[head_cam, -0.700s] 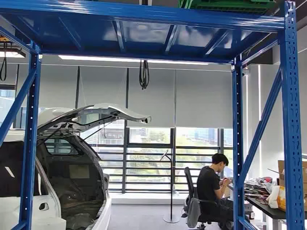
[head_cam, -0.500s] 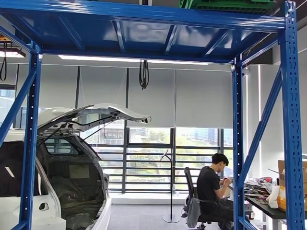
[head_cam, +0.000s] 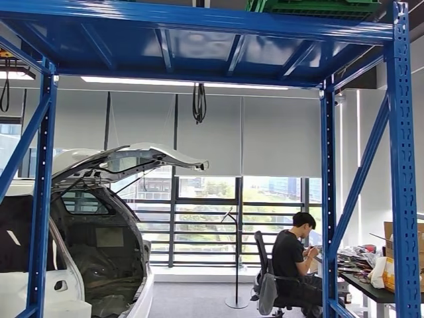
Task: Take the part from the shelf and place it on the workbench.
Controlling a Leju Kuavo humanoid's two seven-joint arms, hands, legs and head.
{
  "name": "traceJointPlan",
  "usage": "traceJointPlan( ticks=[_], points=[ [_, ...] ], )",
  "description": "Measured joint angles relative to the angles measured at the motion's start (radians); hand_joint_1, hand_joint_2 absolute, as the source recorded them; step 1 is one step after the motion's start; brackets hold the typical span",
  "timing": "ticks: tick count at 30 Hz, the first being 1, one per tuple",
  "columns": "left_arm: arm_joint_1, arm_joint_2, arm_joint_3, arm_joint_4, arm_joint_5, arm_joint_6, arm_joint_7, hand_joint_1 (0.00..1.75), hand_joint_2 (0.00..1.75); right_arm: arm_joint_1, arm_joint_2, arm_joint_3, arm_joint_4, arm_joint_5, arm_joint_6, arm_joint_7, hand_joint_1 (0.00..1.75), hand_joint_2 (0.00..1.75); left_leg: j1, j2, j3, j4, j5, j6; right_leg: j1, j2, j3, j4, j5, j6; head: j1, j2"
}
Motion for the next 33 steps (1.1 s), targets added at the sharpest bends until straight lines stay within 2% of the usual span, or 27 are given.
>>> traceJointPlan(
  ticks=[7,14,33],
  points=[
    [-0.019,-0.012,0.098,0.014,-0.092,-0.004,-0.017,0.0,0.0,-0.032,0.007,0.014,-0.209,-0.021,0.036,-0.081,0.0,0.0,0.0,0.0,0.0,0.0,0.0,0.0,0.0,0.0,0.0,0.0,0.0,0.0,0.0,0.0],
    [-0.034,-0.021,0.181,0.027,-0.17,-0.01,-0.029,0.0,0.0,-0.07,0.0,0.093,-0.449,-0.024,0.048,-0.147,0.0,0.0,0.0,0.0,0.0,0.0,0.0,0.0,0.0,0.0,0.0,0.0,0.0,0.0,0.0,0.0],
    [-0.067,-0.038,0.39,0.055,-0.365,-0.019,-0.022,0.0,0.0,-0.118,-0.092,0.367,-1.055,-0.042,0.05,-0.302,0.0,0.0,0.0,0.0,0.0,0.0,0.001,0.0,0.0,-0.001,-0.001,0.0,0.0,0.0,0.0,0.0]
  ],
)
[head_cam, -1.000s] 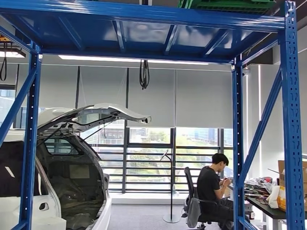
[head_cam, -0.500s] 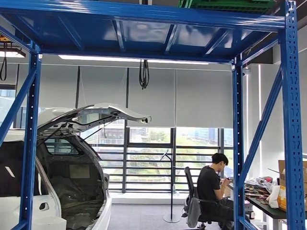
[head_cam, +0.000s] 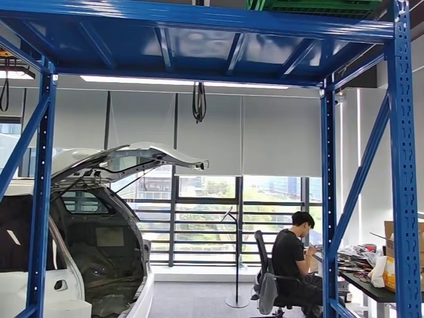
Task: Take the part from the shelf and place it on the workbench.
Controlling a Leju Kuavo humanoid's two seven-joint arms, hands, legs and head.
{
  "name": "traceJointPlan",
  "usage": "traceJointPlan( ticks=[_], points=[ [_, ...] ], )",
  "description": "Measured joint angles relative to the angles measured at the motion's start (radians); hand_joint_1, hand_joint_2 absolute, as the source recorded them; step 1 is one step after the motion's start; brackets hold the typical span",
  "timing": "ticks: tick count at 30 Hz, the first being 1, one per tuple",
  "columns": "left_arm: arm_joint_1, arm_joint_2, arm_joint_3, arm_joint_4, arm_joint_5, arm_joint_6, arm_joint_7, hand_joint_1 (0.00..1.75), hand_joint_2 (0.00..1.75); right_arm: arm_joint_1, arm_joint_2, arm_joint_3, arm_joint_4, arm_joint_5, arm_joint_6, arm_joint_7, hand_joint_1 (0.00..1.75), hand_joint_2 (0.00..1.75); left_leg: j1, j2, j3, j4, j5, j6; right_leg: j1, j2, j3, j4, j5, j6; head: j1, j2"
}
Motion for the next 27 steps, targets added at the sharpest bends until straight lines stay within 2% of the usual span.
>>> traceJointPlan(
  ticks=[7,17,23,27],
  points=[
    [-0.013,-0.009,0.09,0.01,-0.069,-0.001,0.004,0.0,0.0,0.021,-0.033,0.106,-0.2,-0.033,0.014,-0.026,0.0,0.0,0.0,0.0,0.0,0.0,0.0,0.0,0.0,0.0,0.0,0.0,0.0,0.0,0.0,0.0],
    [-0.03,-0.025,0.209,0.028,-0.15,-0.005,-0.006,0.0,0.0,0.103,-0.082,0.276,-0.481,-0.075,0.029,-0.069,0.0,0.0,0.0,0.0,0.0,0.0,0.0,0.0,0.0,0.0,0.0,0.0,0.0,0.0,0.0,0.0],
    [-0.037,-0.03,0.234,0.034,-0.196,-0.014,-0.019,0.0,0.0,0.091,-0.083,0.342,-0.611,-0.108,0.034,-0.153,0.0,0.0,0.0,0.0,0.0,0.0,0.0,0.0,0.0,0.0,0.0,0.0,0.0,0.0,0.0,0.0],
    [-0.04,-0.03,0.24,0.035,-0.209,-0.015,-0.022,0.0,0.0,0.084,-0.086,0.366,-0.637,-0.108,0.056,-0.157,0.0,0.0,0.0,0.0,0.0,0.0,0.0,0.0,0.0,0.0,0.0,0.0,0.0,0.0,0.0,0.0]
  ],
)
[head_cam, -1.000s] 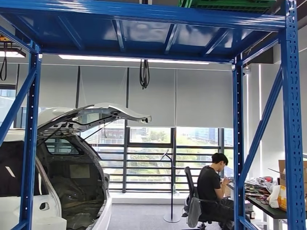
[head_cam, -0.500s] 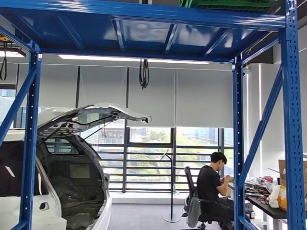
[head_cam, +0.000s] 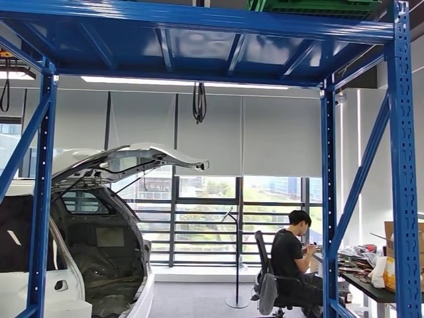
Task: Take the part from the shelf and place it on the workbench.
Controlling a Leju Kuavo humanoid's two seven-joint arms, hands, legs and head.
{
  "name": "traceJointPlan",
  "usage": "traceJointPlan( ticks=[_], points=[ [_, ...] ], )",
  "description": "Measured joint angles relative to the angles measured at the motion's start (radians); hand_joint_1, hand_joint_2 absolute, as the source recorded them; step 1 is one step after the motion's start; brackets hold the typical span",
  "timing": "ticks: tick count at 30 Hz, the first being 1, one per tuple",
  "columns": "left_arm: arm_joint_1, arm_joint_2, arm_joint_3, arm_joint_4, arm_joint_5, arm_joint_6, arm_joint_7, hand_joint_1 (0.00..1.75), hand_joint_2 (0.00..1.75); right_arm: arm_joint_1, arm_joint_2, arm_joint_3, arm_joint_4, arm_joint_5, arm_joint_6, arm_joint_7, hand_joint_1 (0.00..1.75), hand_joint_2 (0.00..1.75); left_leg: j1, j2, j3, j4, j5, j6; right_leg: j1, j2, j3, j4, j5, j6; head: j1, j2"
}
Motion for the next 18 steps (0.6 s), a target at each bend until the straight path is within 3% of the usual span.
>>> traceJointPlan(
  ticks=[18],
  points=[
    [-0.002,0.0,0.011,0.006,0.001,-0.003,-0.003,0.0,0.0,0.011,0.006,0.021,0.002,0.007,-0.008,0.026,0.0,0.0,0.0,0.0,0.0,0.0,0.0,0.0,0.0,0.0,0.0,0.0,0.0,0.0,0.0,0.0]
  ],
)
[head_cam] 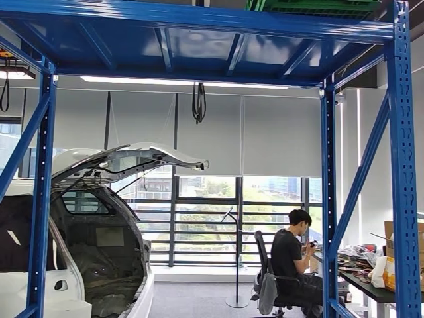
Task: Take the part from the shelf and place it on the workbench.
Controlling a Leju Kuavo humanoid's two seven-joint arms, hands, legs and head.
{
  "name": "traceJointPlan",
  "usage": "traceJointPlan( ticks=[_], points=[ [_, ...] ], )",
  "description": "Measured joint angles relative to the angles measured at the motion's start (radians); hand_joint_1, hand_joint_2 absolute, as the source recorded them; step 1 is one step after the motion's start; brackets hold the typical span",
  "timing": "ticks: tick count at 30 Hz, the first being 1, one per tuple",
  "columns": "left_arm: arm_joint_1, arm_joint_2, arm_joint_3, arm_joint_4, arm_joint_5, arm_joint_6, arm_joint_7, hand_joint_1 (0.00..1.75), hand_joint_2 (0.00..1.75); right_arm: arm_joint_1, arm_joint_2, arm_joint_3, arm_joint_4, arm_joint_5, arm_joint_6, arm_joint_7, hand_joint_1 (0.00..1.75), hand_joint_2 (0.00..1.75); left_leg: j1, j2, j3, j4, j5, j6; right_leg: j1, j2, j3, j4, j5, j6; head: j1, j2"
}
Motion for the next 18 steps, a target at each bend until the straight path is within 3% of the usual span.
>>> traceJointPlan(
  ticks=[9,12,18],
  points=[
    [-0.001,-0.002,0.007,0.0,0.008,0.0,-0.003,0.0,0.0,-0.01,0.066,0.03,-0.017,-0.013,-0.044,0.097,0.0,0.0,0.0,0.0,0.0,0.0,0.0,0.0,0.0,0.0,0.0,0.0,0.0,0.0,0.0,0.0],
    [-0.001,-0.002,0.007,0.0,0.008,0.0,-0.003,0.0,0.0,-0.013,0.066,0.043,-0.019,-0.011,-0.045,0.12,0.0,0.0,0.0,0.0,0.0,0.0,0.0,0.0,0.0,0.0,0.0,0.0,0.0,0.0,0.0,0.0],
    [0.0,-0.002,0.007,0.0,0.008,0.0,0.001,0.0,0.0,-0.008,0.029,0.046,-0.011,0.141,-0.145,0.079,0.0,0.0,0.0,0.0,0.0,0.0,0.0,0.0,0.0,0.0,0.0,0.0,0.0,0.0,0.0,0.0]
  ],
)
